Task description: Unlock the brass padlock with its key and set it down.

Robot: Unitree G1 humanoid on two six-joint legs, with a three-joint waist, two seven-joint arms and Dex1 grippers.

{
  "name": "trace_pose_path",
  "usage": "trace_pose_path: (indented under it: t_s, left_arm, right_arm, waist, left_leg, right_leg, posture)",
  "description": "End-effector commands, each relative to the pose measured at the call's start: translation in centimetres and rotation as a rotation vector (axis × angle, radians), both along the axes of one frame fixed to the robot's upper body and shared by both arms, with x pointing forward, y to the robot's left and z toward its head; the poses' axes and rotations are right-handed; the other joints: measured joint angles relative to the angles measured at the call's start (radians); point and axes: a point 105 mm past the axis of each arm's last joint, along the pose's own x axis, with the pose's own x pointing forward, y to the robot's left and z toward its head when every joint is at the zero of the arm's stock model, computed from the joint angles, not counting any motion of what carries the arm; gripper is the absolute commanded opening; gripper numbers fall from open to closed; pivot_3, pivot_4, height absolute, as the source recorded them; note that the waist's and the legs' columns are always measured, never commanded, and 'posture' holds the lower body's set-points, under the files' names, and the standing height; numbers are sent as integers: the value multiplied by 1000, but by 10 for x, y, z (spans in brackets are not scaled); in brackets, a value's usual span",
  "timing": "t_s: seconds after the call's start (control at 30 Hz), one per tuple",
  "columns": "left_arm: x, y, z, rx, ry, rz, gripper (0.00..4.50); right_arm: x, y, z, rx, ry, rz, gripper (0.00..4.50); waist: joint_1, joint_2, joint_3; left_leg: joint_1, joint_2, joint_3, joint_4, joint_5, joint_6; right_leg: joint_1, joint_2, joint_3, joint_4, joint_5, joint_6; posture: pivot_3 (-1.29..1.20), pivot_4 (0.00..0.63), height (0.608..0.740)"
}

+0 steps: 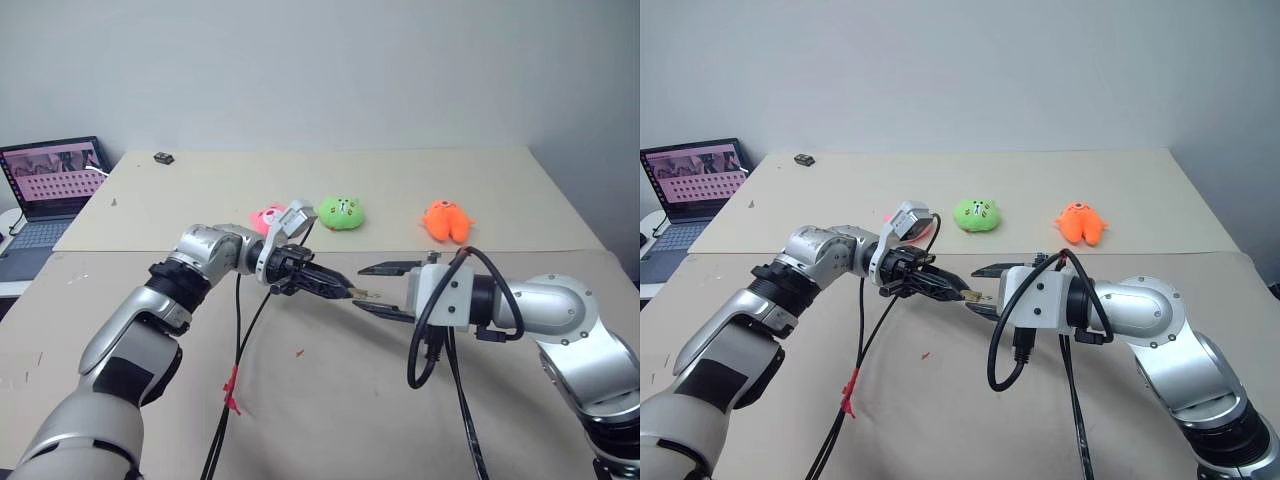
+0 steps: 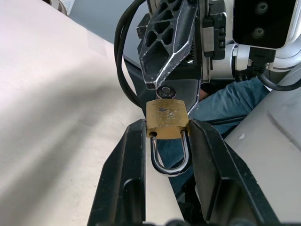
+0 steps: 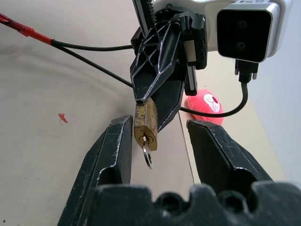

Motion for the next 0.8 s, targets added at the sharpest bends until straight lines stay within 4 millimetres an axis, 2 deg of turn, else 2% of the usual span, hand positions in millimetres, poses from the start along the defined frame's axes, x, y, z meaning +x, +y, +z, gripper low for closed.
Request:
trace_pose_path:
  t_s: [0.03, 0.1, 0.17, 0.6, 0.63, 0.67, 0.8]
  left_arm:
    - [0, -3, 14, -33, -52, -24, 833]
    - [0, -4, 15, -36, -52, -28, 833]
    - [0, -4, 16, -39, -51, -29, 833]
    - [2, -2, 14, -30, -33, -11, 833]
    - [2, -2, 15, -30, -27, -10, 1850]
    - [2, -2, 15, -34, -22, -9, 2080]
    - [6, -1, 17, -44, -38, 9, 3624]
  right_arm:
    - [-4, 0, 13, 12, -51, 6, 1557]
    - [-5, 0, 13, 14, -46, 7, 759]
    - [-5, 1, 13, 16, -42, 8, 166]
    - [-3, 2, 13, 25, -44, 4, 153]
    - [-3, 2, 13, 26, -44, 4, 153]
    - [-3, 2, 14, 26, -45, 4, 153]
    - [-2, 2, 14, 27, -44, 5, 153]
  waist:
    - [0, 0, 0]
    - [0, 0, 0]
    - [0, 0, 0]
    - [0, 0, 0]
    - [0, 0, 0]
    - [0, 0, 0]
    - [0, 0, 0]
  left_leg:
    - [0, 0, 0, 0, 0, 0]
    - [0, 0, 0, 0, 0, 0]
    - [0, 0, 0, 0, 0, 0]
    - [0, 0, 0, 0, 0, 0]
    - [0, 0, 0, 0, 0, 0]
    - [0, 0, 0, 0, 0, 0]
    - [0, 0, 0, 0, 0, 0]
  right_leg:
    - [0, 0, 0, 0, 0, 0]
    - [0, 0, 0, 0, 0, 0]
    - [0, 0, 0, 0, 0, 0]
    - [0, 0, 0, 0, 0, 0]
    - [0, 0, 0, 0, 0, 0]
    - [0, 0, 0, 0, 0, 0]
    - [0, 0, 0, 0, 0, 0]
  posture:
    - [0, 150, 650]
    - [0, 150, 650]
    - [0, 150, 650]
    - [0, 150, 650]
    - [0, 150, 650]
    - [0, 150, 650]
    - [0, 150, 650]
